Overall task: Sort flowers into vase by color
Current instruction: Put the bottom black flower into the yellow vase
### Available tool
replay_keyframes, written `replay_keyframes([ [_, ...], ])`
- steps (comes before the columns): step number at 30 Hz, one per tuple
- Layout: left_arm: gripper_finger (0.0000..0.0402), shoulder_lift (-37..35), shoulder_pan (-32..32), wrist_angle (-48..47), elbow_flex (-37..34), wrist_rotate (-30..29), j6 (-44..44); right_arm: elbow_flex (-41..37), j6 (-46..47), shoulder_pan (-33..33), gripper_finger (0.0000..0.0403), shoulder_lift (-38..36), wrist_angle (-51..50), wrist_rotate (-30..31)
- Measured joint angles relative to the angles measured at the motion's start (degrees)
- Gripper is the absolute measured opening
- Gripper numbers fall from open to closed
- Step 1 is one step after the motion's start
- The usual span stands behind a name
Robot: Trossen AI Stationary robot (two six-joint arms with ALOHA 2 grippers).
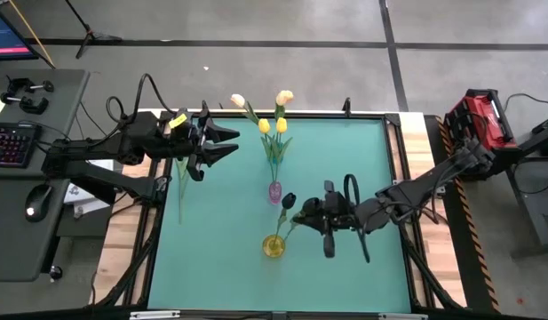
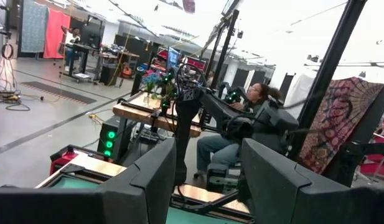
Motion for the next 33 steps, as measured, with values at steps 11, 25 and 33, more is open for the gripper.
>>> replay_keyframes([
  [11, 0.0170, 0.0, 0.0, 0.0, 0.0, 0.0, 0.4, 6.1, 0.6, -0.2, 0.0000, 0.0, -9.0, -2.6],
  [25, 0.0170, 0.0, 0.0, 0.0, 0.0, 0.0, 0.5, 6.2, 0.4, -2.0, 0.0000, 4.6, -5.7, -2.5],
  [33, 0.0170, 0.0, 0.1, 0.0, 0.0, 0.0, 0.5, 8.5, -2.1, -3.3, 0.0000, 4.6, -3.6, -5.7],
])
